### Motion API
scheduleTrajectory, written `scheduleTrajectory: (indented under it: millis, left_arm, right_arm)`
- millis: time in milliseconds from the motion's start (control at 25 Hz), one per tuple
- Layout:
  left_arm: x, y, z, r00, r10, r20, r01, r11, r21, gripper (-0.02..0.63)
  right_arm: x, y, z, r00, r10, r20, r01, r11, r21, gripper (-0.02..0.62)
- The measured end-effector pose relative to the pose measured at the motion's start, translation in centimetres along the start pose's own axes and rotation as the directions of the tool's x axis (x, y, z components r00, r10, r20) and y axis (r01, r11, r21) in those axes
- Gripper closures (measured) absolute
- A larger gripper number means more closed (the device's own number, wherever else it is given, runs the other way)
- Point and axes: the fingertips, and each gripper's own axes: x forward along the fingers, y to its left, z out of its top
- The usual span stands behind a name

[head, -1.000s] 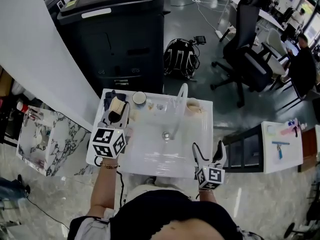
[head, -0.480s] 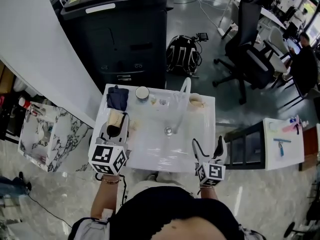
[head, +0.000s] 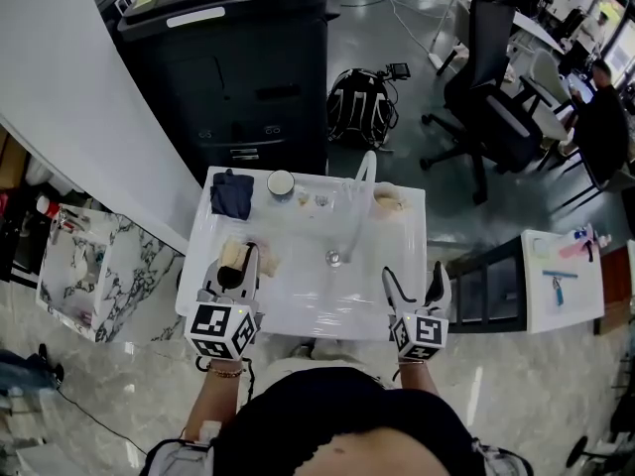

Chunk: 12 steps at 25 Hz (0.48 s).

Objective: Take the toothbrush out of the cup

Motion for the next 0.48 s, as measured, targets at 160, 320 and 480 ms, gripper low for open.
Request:
scheduleTrajectory:
  millis: [160, 320, 480]
  left_arm:
    - [-0.3, 0.6, -0.3, 1.000, 0.019, 0.002, -0.019, 1.000, -0.001, 0.601]
    - [-0.1, 0.9, -0.6, 1.000, 0.024, -0.007, -0.025, 1.000, -0.005, 0.601]
    - [0.3, 1.1, -0.9, 1.000, 0.022, -0.017, -0.022, 1.000, -0.011, 0.601]
  right_arm:
    - [1.1, 0.3, -0.1, 0.999, 0.031, -0.008, -0.031, 0.999, 0.019, 0.087]
    - [3.1, 0.3, -0.1, 0.998, 0.062, -0.015, -0.062, 0.998, 0.026, 0.087]
    - [6.7, -0.7, -1.2, 0.997, 0.062, -0.051, -0.061, 0.998, 0.015, 0.087]
